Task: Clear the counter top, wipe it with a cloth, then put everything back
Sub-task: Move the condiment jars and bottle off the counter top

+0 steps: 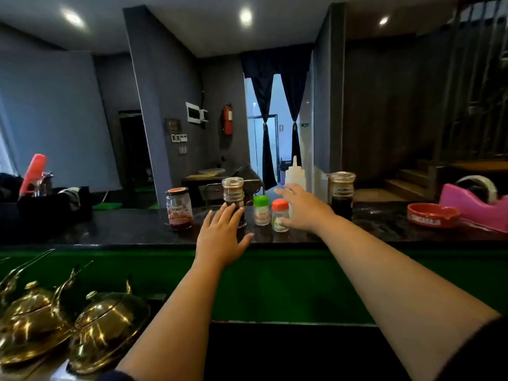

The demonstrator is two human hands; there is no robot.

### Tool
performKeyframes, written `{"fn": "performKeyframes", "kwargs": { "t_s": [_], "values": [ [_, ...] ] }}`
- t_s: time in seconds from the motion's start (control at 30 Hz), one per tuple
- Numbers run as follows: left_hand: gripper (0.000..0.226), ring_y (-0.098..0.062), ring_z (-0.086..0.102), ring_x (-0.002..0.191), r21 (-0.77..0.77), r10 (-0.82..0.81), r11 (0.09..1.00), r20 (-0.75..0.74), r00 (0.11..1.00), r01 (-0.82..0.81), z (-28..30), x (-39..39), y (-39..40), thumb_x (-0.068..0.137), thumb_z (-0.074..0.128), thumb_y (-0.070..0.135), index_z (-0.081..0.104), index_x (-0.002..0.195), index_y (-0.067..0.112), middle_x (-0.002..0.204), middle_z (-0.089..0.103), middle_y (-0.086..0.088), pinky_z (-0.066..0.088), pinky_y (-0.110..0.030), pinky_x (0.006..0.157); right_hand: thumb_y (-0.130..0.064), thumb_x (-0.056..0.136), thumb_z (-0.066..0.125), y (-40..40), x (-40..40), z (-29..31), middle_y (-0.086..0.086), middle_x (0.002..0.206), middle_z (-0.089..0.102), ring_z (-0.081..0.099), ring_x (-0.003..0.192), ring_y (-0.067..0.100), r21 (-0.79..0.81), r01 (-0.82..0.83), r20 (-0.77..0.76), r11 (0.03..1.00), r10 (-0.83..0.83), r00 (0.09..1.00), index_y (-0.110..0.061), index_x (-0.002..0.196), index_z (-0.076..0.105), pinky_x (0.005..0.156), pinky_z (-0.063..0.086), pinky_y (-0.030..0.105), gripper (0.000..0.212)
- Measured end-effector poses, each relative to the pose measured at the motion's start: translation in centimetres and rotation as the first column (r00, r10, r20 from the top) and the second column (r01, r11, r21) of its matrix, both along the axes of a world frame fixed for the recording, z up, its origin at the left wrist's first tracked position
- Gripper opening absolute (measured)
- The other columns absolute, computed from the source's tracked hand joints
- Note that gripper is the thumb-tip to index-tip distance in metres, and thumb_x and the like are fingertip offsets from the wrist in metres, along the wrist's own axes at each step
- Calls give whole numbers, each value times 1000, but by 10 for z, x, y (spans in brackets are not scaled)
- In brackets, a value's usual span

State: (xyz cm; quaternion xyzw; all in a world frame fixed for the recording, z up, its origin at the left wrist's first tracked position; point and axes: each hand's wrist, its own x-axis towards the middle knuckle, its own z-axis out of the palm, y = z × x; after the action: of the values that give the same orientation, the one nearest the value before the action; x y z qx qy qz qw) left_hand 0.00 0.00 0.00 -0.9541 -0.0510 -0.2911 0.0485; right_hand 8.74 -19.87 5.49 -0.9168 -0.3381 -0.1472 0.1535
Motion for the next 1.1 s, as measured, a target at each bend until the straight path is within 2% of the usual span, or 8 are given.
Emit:
{"fn": "performKeyframes", "kwargs": {
  "t_s": [0.23,0.4,0.47,0.6,0.7,0.8,0.97,1.1],
  "values": [
    [68,-19,23,144,-164,-57,986,-111,992,38,-36,31,11,94,30,62,24,151,27,157,25,1,22,-38,117,-35,87,63,26,40,-20,4,145,29,47,124,34,50,83,-31,995,-81,996,-31,149,24,94,47,46,73],
    [69,-19,35,138,-120,-60,991,-54,997,53,-52,33,16,94,22,65,38,146,23,151,38,-1,25,-35,114,-34,90,61,38,45,-34,7,135,34,50,116,35,150,110,-74,983,-100,992,-27,142,35,92,47,46,59],
    [73,-19,40,134,-136,-68,989,-34,997,63,-51,34,17,91,17,67,45,142,22,146,45,-1,31,-35,110,-31,91,60,41,46,-37,9,129,37,52,110,37,209,109,-85,972,-93,992,-26,136,40,91,48,47,50],
    [54,-20,54,116,-198,-81,977,12,997,81,-35,44,15,97,32,54,58,128,19,128,58,-1,45,-36,93,-26,92,59,43,47,-39,11,120,41,53,105,37,275,114,-98,955,-90,991,-27,132,43,90,48,44,43],
    [43,-20,52,118,-221,-143,962,90,986,160,-17,55,7,96,48,37,50,135,17,131,52,-1,48,-35,91,-24,91,62,41,48,-37,11,120,43,52,107,34,290,103,-105,952,-76,992,-25,130,44,91,46,43,43],
    [50,-21,47,125,-234,-200,944,147,969,231,1,71,-6,95,52,22,39,143,16,141,43,0,50,-37,93,-23,89,65,36,50,-36,10,121,44,51,108,33,293,102,-104,951,-74,992,-24,129,45,92,47,44,45],
    [68,-25,34,138,-286,-209,931,88,974,226,13,100,-25,94,55,20,19,152,18,157,18,-3,43,-39,103,-22,87,68,25,51,-36,10,123,46,50,111,31,315,77,-104,946,-47,993,-25,130,47,93,45,40,48],
    [69,-30,40,134,-361,-174,914,57,983,183,7,121,-34,94,53,17,15,153,19,159,12,-8,47,-40,100,-22,86,69,18,53,-37,9,126,47,50,113,30,332,59,-89,942,-31,996,-23,132,46,94,43,38,51]
  ]
}}
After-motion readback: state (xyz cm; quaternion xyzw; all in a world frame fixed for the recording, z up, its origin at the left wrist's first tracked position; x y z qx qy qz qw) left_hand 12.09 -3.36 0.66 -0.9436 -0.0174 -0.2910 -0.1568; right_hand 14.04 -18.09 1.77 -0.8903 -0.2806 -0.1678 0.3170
